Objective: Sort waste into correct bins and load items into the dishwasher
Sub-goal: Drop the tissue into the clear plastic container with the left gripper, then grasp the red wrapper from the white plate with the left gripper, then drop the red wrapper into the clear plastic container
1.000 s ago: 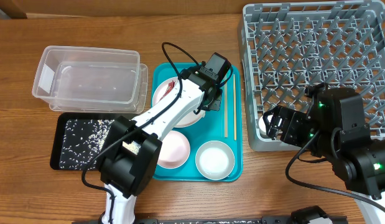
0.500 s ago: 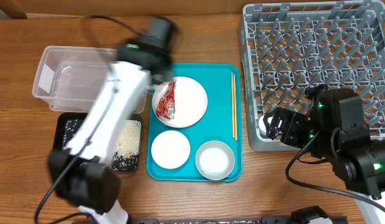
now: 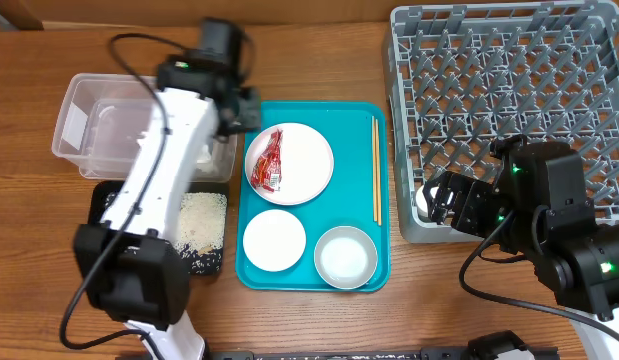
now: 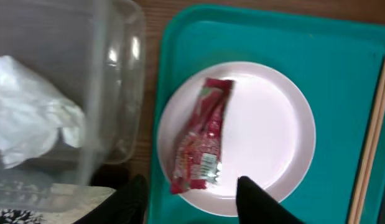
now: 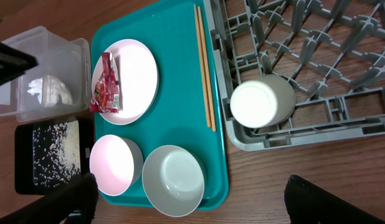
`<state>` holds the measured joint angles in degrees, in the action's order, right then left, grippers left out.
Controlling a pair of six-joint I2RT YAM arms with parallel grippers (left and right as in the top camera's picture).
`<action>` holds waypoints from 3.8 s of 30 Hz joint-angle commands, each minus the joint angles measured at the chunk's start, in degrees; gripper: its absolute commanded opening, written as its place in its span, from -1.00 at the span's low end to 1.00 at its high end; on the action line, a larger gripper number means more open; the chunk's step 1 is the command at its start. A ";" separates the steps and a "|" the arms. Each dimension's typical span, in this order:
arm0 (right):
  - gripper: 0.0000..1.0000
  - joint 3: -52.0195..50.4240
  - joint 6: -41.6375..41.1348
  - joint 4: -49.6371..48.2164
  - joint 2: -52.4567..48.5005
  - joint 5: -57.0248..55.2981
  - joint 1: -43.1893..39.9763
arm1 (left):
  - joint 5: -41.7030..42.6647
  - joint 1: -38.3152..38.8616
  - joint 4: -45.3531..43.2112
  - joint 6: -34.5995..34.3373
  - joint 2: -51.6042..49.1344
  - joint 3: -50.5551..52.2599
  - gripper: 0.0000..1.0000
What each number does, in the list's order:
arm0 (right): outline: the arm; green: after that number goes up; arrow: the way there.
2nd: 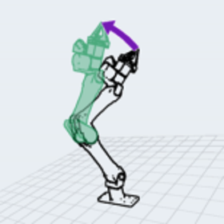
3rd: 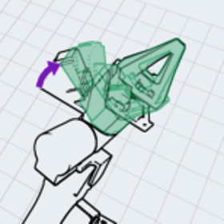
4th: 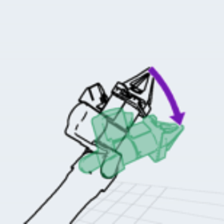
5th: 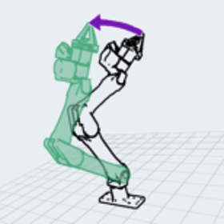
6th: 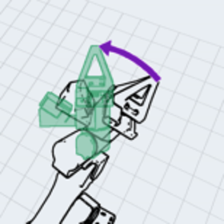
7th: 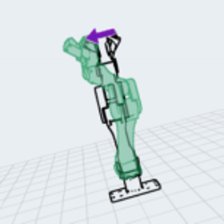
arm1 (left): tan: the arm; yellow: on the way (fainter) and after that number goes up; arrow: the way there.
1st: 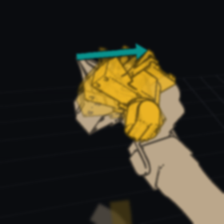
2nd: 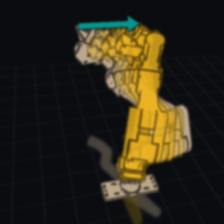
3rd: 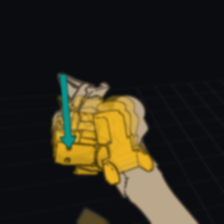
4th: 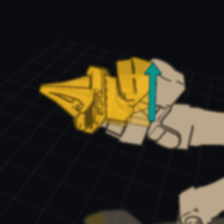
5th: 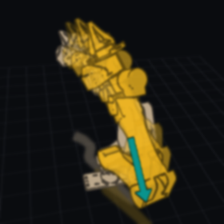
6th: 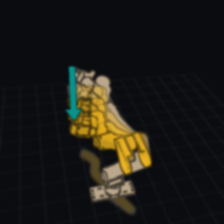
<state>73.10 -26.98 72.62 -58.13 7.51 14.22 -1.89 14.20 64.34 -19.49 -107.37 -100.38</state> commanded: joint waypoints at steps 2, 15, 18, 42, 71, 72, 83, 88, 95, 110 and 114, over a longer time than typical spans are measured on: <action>0.93 -0.15 0.20 -0.26 0.20 0.11 -0.37 | -8.90 6.82 -4.55 -0.33 -1.97 7.61 0.08; 0.93 -0.15 0.22 0.83 0.20 0.09 -0.37 | -5.49 7.04 -11.08 0.26 -12.15 12.31 -0.45; 0.93 -0.15 0.22 0.76 0.20 0.09 -0.37 | -3.52 6.93 -7.54 0.22 -11.43 9.07 -0.92; 0.93 -0.15 0.17 0.42 0.20 0.13 -0.35 | 5.01 0.46 2.05 7.78 -15.91 -4.15 0.29; 0.83 -0.15 0.17 0.59 0.22 0.57 -0.35 | -10.38 -14.01 8.33 -0.87 -6.93 -11.72 0.16; 0.84 -0.15 0.22 0.52 0.31 0.50 -0.37 | -8.48 -14.69 8.28 -0.42 -7.43 -11.72 0.30; 0.86 -0.13 1.77 -0.07 0.63 0.09 -0.37 | -5.33 -10.80 16.04 3.21 5.62 -15.72 1.00; 0.87 -0.13 1.75 -0.28 0.63 0.09 -0.37 | -5.62 -6.38 21.75 3.19 18.05 -15.72 1.00; 1.00 -0.13 1.73 -0.22 0.17 0.11 -0.37 | -5.42 -5.11 26.75 2.43 29.14 -15.72 1.00; 1.00 -0.13 1.73 -0.09 -2.36 0.09 -0.37 | -4.48 -4.85 27.15 2.32 30.67 -15.72 1.00; 1.00 -0.13 1.73 -0.09 -2.45 0.09 -0.37 | -4.48 -4.76 27.17 2.34 30.69 -15.65 1.00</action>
<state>73.06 -25.45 72.84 -60.71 7.51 14.22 -7.07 9.19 91.70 -16.78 -76.29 -116.27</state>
